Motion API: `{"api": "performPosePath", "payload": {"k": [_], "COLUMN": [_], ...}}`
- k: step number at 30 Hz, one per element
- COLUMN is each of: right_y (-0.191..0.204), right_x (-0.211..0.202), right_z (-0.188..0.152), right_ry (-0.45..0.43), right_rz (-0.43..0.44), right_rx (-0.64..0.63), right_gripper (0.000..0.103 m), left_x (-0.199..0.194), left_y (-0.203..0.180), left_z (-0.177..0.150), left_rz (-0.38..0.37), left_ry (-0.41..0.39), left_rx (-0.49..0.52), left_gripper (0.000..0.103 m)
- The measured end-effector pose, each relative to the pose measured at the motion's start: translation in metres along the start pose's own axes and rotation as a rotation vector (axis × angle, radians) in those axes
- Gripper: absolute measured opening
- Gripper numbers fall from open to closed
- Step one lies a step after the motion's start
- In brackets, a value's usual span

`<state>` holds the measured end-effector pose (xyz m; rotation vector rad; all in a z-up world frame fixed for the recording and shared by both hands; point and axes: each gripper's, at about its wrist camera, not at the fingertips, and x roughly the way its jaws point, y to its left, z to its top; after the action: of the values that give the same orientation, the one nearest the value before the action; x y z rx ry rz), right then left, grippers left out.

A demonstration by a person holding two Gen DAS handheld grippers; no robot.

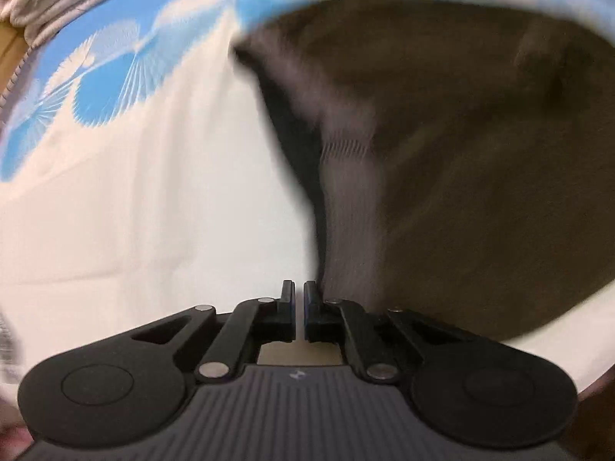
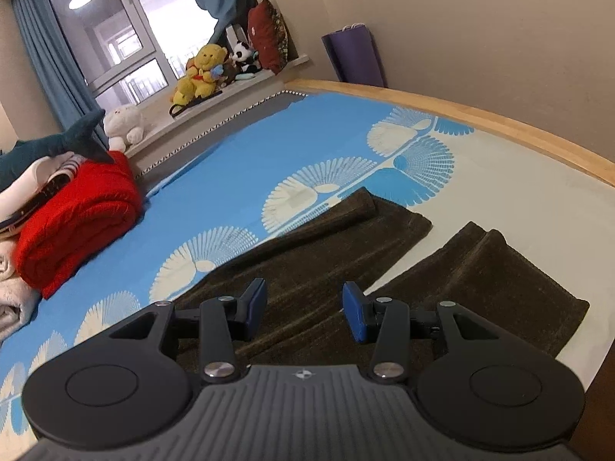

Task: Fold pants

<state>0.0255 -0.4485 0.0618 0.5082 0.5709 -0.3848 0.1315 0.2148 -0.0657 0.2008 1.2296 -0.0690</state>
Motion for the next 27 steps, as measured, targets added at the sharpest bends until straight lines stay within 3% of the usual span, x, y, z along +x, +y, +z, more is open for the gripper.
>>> {"api": "performPosePath", "payload": {"k": [2, 3, 5, 11, 14, 15, 18, 19, 20, 21, 27], "right_y": [0.0, 0.001, 0.003, 0.008, 0.01, 0.011, 0.012, 0.012, 0.012, 0.013, 0.016], "right_x": [0.0, 0.0, -0.001, 0.0, 0.001, 0.001, 0.002, 0.002, 0.003, 0.004, 0.007], "right_z": [-0.001, -0.002, -0.002, -0.004, -0.005, -0.006, -0.006, -0.006, -0.006, -0.006, -0.006], "right_ry": [0.007, 0.008, 0.012, 0.022, 0.028, 0.03, 0.027, 0.028, 0.031, 0.033, 0.033], "right_rz": [0.003, 0.006, 0.008, 0.004, -0.001, -0.002, -0.005, -0.009, -0.013, -0.015, -0.016], "right_rx": [-0.009, -0.014, -0.026, -0.053, -0.069, -0.073, -0.084, -0.086, -0.087, -0.085, -0.078], "right_gripper": [0.046, 0.046, 0.046, 0.046, 0.046, 0.046, 0.046, 0.046, 0.046, 0.046, 0.046], "left_x": [-0.007, -0.006, 0.006, 0.035, 0.051, 0.052, 0.047, 0.044, 0.04, 0.034, 0.018], "left_y": [0.006, 0.008, 0.005, 0.005, 0.011, 0.01, 0.004, 0.002, 0.0, -0.004, 0.003], "left_z": [0.005, 0.006, 0.008, 0.013, 0.008, 0.007, 0.006, 0.006, 0.006, 0.006, 0.003], "left_rz": [-0.079, -0.118, -0.182, -0.165, -0.194, -0.193, -0.191, -0.182, -0.173, -0.151, -0.12], "left_ry": [-0.045, -0.05, -0.016, 0.029, 0.064, 0.061, 0.053, 0.048, 0.039, 0.025, 0.018], "left_rx": [-0.086, -0.115, -0.122, -0.139, -0.154, -0.14, -0.079, -0.052, -0.032, -0.008, -0.029], "left_gripper": [0.053, 0.057, 0.057, 0.057, 0.061, 0.061, 0.047, 0.04, 0.024, 0.018, 0.016]}}
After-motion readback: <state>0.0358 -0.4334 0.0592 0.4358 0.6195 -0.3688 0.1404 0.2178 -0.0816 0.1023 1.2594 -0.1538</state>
